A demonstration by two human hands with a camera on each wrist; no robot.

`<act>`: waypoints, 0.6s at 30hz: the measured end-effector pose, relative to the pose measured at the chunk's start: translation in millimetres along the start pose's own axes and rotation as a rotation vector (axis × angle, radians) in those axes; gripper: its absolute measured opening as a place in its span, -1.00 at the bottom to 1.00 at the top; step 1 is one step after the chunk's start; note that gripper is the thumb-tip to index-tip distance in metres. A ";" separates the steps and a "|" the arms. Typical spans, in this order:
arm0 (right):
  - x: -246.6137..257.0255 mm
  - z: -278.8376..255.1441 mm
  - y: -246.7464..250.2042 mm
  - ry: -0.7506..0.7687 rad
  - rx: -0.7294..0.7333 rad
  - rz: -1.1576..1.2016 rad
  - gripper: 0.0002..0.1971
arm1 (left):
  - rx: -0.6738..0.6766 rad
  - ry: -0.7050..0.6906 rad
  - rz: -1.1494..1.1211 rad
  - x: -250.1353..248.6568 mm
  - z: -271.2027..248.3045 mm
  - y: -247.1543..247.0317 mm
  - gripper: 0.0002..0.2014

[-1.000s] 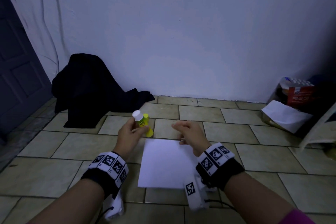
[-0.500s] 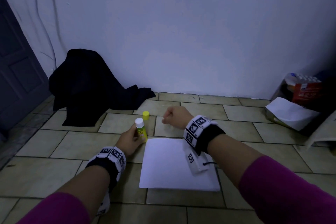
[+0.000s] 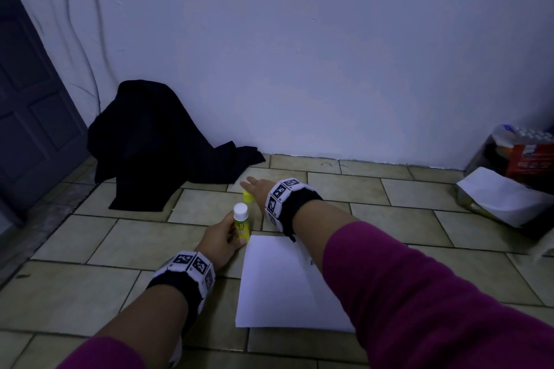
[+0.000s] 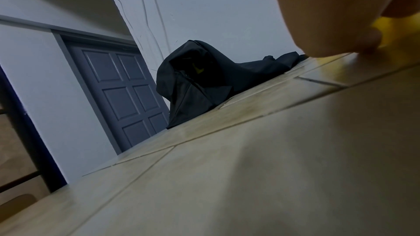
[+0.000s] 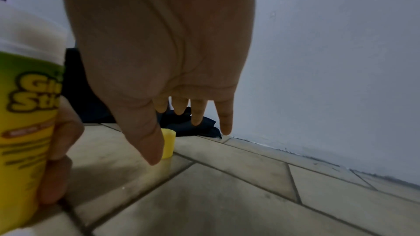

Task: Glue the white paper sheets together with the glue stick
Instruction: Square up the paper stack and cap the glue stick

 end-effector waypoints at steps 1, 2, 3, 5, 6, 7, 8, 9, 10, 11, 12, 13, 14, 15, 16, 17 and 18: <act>-0.5 0.6 -1.0 -0.019 0.005 0.000 -0.25 | 0.001 0.001 0.003 0.5 0.3 -0.2 -0.43; -1.3 0.0 -0.1 -0.038 -0.015 0.006 -0.33 | 0.003 0.003 0.007 0.9 0.6 -0.2 -0.43; -2.9 0.4 -1.0 -0.045 -0.041 -0.009 -0.40 | 0.005 0.004 0.011 1.1 1.0 -0.3 -0.43; -6.4 -0.5 1.0 -0.057 -0.090 -0.041 -0.48 | 0.006 0.004 0.021 1.4 1.4 -0.5 -0.42; -6.0 -1.8 1.5 -0.054 -0.080 -0.042 -0.50 | 0.008 0.006 0.025 1.0 1.3 -0.5 -0.42; -7.3 0.0 0.4 -0.042 -0.076 -0.031 -0.52 | 0.011 0.010 0.029 1.5 1.7 -0.8 -0.41; -8.3 2.2 -1.3 -0.043 -0.088 -0.020 -0.54 | 0.012 0.013 0.033 2.0 1.9 -1.1 -0.41; -7.8 3.6 -2.7 -0.049 -0.111 -0.008 -0.62 | 0.014 0.018 0.034 2.9 2.2 -1.1 -0.42; -7.1 3.2 -2.8 -0.064 -0.124 -0.012 -0.75 | 0.020 0.022 0.032 3.7 2.2 -1.0 -0.43; -9.4 3.3 -4.5 -0.073 -0.149 -0.018 -0.83 | 0.024 0.023 0.029 4.3 2.6 -0.5 -0.44; -12.7 3.8 -6.3 -0.092 -0.161 -0.014 -0.79 | 0.031 0.023 0.024 4.5 2.6 0.6 -0.45; -15.7 3.1 -8.5 -0.090 -0.174 -0.032 -0.73 | 0.041 0.024 0.012 5.1 3.3 1.8 -0.46; -18.8 -0.8 -9.2 -0.103 -0.157 -0.042 -0.71 | 0.056 0.026 0.001 5.4 3.9 3.0 -0.47; -21.7 -5.1 -9.8 -0.115 -0.159 -0.020 -0.74 | 0.077 0.034 0.004 5.3 4.8 4.7 -0.49; -25.1 -9.7 -9.6 -0.141 -0.151 0.019 -0.85 | 0.106 0.041 0.026 3.8 5.8 7.4 -0.52; -30.3 -15.0 -10.5 -0.147 -0.182 0.068 -0.90 | 0.134 0.049 0.046 2.3 7.6 10.0 -0.55; -36.3 -19.4 -11.5 -0.165 -0.204 0.124 -0.77 | 0.155 0.054 0.055 0.3 9.6 12.8 -0.57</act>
Point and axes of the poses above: each hand's wrist, its own z-axis towards the middle knuckle, its own y-axis out of the back of the hand, x = y × z, the point moved 3 cm from there along z, towards the middle knuckle, and after that the axes turned 3 degrees about y, right-handed, at the moved point
